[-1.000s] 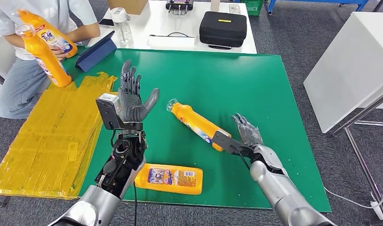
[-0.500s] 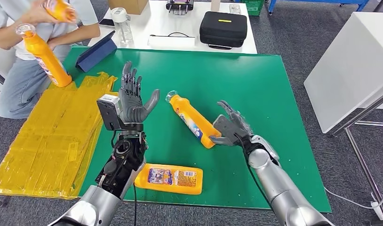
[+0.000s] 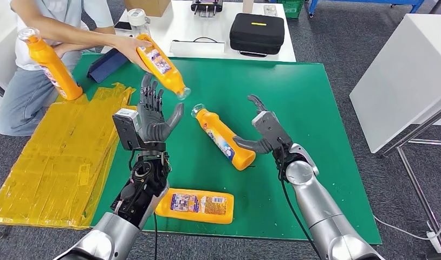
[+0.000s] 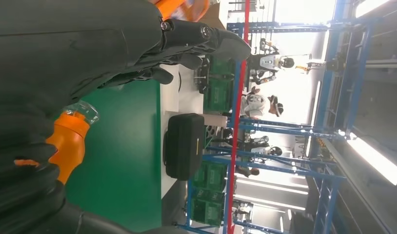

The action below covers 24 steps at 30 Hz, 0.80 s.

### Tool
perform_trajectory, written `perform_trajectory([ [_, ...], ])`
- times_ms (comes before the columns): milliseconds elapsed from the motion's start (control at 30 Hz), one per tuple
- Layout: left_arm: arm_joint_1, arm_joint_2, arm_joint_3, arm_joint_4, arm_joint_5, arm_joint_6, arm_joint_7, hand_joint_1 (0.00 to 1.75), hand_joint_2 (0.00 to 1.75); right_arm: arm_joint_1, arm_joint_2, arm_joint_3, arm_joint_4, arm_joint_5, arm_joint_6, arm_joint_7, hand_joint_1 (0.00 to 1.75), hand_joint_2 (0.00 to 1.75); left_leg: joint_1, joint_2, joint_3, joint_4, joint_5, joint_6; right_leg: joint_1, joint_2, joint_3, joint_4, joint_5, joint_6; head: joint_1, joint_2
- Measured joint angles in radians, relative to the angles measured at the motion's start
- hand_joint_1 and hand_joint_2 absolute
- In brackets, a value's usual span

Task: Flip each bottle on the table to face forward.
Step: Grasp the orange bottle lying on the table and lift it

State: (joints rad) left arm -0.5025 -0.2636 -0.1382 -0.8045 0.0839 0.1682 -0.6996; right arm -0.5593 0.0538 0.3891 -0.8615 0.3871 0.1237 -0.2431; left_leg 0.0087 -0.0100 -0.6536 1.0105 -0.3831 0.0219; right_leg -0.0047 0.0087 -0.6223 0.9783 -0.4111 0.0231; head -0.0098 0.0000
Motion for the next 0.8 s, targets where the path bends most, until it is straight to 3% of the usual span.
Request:
perform_trajectory([
  [800,-0.001,0.0,-0.016,0.0,0.01,0.001,0.001,0.0,1.75,-0.001,0.016,-0.026,0.012,0.003,-0.092,0.026,0.0,1.75,0.0,0.0,0.0,0.0,0.0,0.0,0.0,0.0,0.0,0.0,0.0,0.0,0.0,0.0],
])
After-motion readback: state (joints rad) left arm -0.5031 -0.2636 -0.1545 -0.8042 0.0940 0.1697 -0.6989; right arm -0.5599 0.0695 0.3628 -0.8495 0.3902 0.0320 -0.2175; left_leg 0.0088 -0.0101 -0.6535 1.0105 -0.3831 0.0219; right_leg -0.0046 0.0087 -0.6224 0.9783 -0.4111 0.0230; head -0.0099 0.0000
